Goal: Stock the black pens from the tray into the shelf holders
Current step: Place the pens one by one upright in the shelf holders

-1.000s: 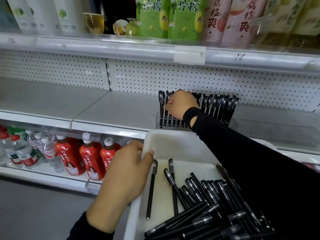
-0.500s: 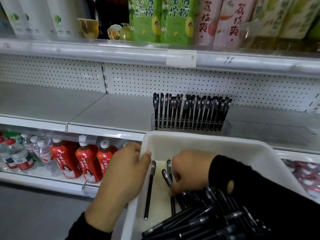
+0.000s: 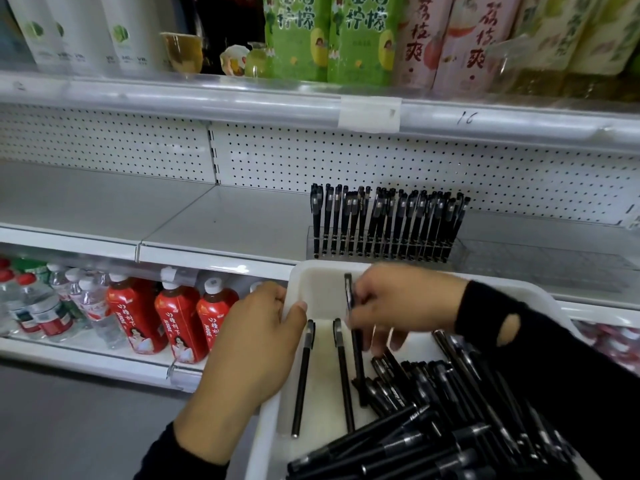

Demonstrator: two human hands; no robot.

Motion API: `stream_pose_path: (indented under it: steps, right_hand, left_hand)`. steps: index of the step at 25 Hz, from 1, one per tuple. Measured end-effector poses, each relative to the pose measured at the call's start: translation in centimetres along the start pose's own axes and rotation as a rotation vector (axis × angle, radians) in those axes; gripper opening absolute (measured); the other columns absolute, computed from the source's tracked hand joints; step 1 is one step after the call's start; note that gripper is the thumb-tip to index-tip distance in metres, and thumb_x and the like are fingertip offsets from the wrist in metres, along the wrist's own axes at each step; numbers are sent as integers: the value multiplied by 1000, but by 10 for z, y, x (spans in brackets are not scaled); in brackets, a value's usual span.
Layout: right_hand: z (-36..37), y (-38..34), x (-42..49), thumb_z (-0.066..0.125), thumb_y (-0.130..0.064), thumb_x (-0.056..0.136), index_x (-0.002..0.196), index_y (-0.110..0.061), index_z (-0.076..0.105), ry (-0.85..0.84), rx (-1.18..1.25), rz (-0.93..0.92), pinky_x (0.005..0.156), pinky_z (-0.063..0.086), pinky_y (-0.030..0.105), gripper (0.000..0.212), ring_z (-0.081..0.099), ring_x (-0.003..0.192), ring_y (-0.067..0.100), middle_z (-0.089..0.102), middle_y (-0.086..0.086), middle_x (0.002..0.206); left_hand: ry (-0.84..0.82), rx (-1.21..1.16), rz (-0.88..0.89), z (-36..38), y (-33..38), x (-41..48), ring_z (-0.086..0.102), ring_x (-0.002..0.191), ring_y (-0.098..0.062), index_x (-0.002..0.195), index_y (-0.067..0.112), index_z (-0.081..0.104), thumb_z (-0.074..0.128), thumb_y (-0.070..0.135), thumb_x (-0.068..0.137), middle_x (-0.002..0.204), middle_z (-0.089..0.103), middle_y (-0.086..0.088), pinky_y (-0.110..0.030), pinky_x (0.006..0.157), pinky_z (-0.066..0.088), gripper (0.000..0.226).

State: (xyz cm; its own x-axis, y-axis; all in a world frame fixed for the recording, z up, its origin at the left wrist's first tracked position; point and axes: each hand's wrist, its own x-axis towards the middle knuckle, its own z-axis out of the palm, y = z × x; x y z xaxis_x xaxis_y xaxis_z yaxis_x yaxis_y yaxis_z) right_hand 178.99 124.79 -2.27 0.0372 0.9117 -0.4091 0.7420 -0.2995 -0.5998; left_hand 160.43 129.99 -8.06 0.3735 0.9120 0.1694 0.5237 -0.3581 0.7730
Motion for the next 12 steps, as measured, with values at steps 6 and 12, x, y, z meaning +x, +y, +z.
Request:
stream_pose_path:
  steps: [6,12]
  right_hand:
    - [-28,6,-2,62,-19,98,105,2,64,149,332,-149,63,58,25,22,76,83,24,76,12,89]
    - [-53,-2,16,65,-15,94,104,-6,68,483,335,-261,73,62,29,15,75,81,18,76,8,91]
  left_hand:
    - [-11,-20,-4,2,-1,0,65,70,-6,98,23,64,55,34,96,79,69,5,-29,63,53,14]
    - [-11,-4,10,3,1,1,63,70,-7,97,22,64,55,34,97,79,68,5,-31,64,53,15]
